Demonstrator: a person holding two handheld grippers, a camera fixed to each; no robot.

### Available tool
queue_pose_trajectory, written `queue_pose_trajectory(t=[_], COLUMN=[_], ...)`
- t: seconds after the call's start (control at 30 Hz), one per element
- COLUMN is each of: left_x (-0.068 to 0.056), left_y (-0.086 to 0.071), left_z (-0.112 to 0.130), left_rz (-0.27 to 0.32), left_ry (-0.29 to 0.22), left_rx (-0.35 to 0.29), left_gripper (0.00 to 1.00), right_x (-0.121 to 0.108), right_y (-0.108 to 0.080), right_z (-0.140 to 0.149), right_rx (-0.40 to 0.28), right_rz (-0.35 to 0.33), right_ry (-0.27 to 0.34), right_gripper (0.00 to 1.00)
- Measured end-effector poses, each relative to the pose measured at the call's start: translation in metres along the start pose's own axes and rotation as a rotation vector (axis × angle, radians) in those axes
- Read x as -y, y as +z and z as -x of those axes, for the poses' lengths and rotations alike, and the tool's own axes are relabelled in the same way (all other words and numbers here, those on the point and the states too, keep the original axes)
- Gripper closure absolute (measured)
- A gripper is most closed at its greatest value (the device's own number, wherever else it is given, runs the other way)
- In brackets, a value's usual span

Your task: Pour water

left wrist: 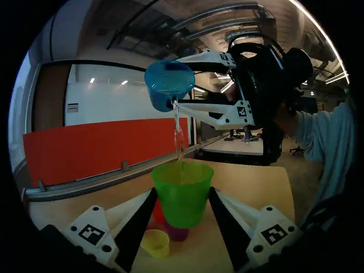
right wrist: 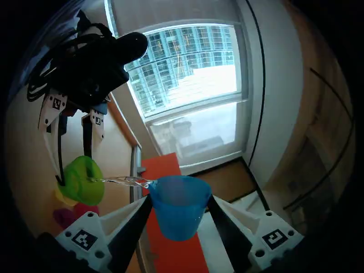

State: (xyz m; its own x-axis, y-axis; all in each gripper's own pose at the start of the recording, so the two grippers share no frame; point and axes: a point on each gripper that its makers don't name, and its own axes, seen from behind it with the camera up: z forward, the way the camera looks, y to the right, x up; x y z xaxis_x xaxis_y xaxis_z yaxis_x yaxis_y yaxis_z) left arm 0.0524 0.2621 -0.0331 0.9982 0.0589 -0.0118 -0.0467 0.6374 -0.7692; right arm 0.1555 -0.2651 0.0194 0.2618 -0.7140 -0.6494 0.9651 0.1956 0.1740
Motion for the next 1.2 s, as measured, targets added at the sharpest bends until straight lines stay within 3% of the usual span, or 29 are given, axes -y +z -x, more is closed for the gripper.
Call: queue_pose_trajectory(t=[1.2], left_x=[0.004], left_y=[0.0], left_z=[-0.006], left_rz=[-0.005], left_ry=[-0.005], left_rx=[-0.01], left_gripper=[0.18], right_x=[-0.014], right_y=[0.007], right_z=[-0.003], right_rx=[0.01], right_rz=[0.026], right_ry=[-0.197], right_gripper=[0.1])
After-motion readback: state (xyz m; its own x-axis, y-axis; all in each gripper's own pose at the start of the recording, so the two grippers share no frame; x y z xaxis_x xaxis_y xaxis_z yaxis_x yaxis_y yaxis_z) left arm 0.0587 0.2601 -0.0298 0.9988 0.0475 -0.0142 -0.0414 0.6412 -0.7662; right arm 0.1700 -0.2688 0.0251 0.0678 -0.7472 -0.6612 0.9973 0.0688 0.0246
